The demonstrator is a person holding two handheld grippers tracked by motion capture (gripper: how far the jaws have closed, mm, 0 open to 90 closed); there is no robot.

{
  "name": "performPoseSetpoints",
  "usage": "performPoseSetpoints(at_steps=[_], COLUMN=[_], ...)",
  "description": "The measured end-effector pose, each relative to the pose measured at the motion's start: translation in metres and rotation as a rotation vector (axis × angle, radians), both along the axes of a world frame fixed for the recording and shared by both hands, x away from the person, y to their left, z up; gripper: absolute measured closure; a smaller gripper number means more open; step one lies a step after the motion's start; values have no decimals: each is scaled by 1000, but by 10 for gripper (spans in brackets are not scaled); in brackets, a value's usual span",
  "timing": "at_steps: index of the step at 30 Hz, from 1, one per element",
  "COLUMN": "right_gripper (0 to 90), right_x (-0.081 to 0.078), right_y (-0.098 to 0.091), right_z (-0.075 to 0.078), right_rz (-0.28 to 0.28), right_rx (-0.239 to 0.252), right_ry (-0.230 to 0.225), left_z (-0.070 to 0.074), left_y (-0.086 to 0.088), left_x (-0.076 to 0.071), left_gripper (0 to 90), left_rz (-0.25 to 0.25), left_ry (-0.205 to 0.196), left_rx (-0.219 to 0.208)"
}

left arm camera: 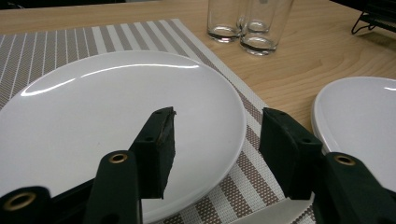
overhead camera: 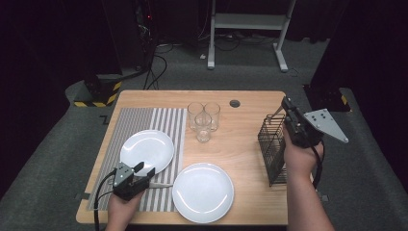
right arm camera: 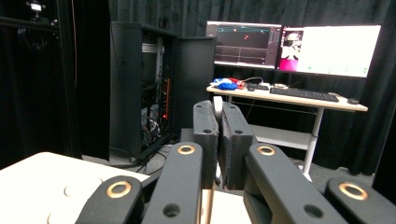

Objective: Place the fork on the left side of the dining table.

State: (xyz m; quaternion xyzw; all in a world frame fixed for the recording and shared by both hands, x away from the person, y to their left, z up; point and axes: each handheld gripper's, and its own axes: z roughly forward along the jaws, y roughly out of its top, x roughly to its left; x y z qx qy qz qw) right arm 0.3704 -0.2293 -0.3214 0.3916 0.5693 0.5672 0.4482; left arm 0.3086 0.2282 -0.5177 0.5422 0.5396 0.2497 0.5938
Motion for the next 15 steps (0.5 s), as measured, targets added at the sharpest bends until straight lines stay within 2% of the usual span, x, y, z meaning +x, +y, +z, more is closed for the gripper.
performPoseSetpoints(at_steps=[1, 15], right_gripper=[867, 867], right_x=[0, 4], right_y=[1, 17], right_z=[0, -4], right_rz=[2, 36], right_rx=[3, -6], right_ry=[0, 9], left_z=[0, 1], left_y=[1, 2], left_x=[0, 0], left_gripper=[454, 460], left_rz=[-5, -4], left_ry=[2, -1], left_rx=[12, 6])
